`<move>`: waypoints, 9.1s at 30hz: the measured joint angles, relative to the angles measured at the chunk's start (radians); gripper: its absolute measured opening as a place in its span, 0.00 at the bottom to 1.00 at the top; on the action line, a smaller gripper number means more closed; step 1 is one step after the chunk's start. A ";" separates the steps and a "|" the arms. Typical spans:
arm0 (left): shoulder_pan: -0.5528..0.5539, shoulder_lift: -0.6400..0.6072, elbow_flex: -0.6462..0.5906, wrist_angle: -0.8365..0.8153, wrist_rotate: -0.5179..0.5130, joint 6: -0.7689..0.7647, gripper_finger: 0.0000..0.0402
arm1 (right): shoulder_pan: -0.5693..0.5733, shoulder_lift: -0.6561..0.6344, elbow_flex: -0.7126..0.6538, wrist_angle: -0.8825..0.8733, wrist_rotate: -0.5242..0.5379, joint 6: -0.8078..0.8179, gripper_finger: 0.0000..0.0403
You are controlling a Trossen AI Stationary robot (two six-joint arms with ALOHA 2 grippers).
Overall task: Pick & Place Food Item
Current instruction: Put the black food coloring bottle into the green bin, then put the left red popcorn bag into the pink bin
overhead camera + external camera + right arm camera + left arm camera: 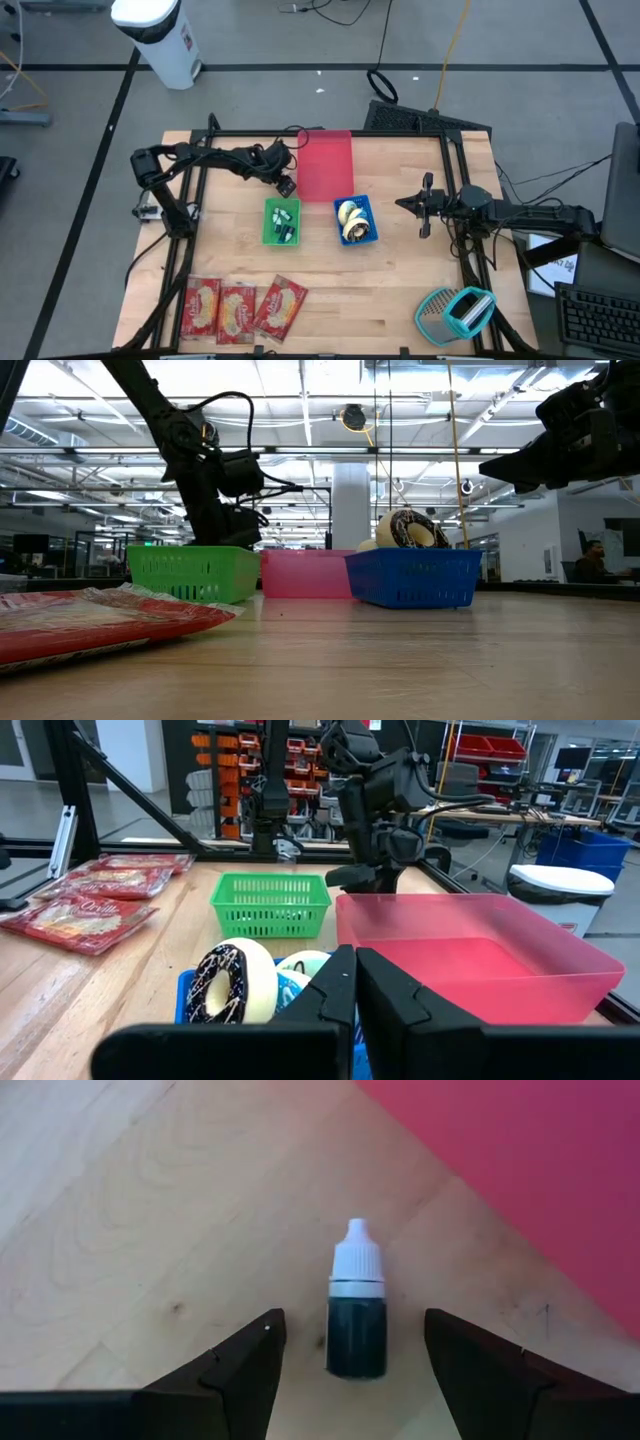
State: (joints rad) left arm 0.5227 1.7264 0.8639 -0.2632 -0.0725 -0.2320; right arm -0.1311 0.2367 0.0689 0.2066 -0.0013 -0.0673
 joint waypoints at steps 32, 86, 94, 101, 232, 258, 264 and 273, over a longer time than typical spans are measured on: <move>-0.316 -0.362 -0.004 -0.226 -0.010 -0.172 0.14 | 0.000 0.000 0.000 0.000 0.000 0.000 0.01; -0.725 -0.208 -0.021 -0.197 -0.262 -0.697 0.14 | 0.000 0.007 0.000 0.000 0.000 0.000 0.01; -0.725 -0.208 -0.021 -0.196 -0.259 -0.701 0.14 | 0.000 0.007 0.000 -0.001 0.000 0.000 0.01; -0.717 -0.208 -0.021 -0.196 -0.218 -0.664 0.14 | 0.000 0.007 0.000 -0.001 0.000 0.000 0.01; -1.347 -0.405 0.144 -0.795 0.035 -1.953 0.52 | 0.000 0.006 0.000 0.000 0.000 0.000 0.01; -1.419 -0.178 -0.030 -0.665 0.229 -2.239 0.50 | 0.000 0.006 0.000 -0.001 0.000 0.000 0.01; -1.418 -0.117 -0.043 -0.632 0.237 -2.234 0.51 | 0.000 0.006 0.000 -0.001 0.000 0.000 0.01; -1.419 -0.083 -0.049 -0.582 0.201 -2.203 0.35 | 0.000 0.007 0.000 0.000 0.000 0.000 0.01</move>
State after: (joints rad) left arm -0.8959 1.6436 0.8146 -0.8447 0.1287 -2.4350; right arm -0.1314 0.2436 0.0689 0.2062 -0.0013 -0.0673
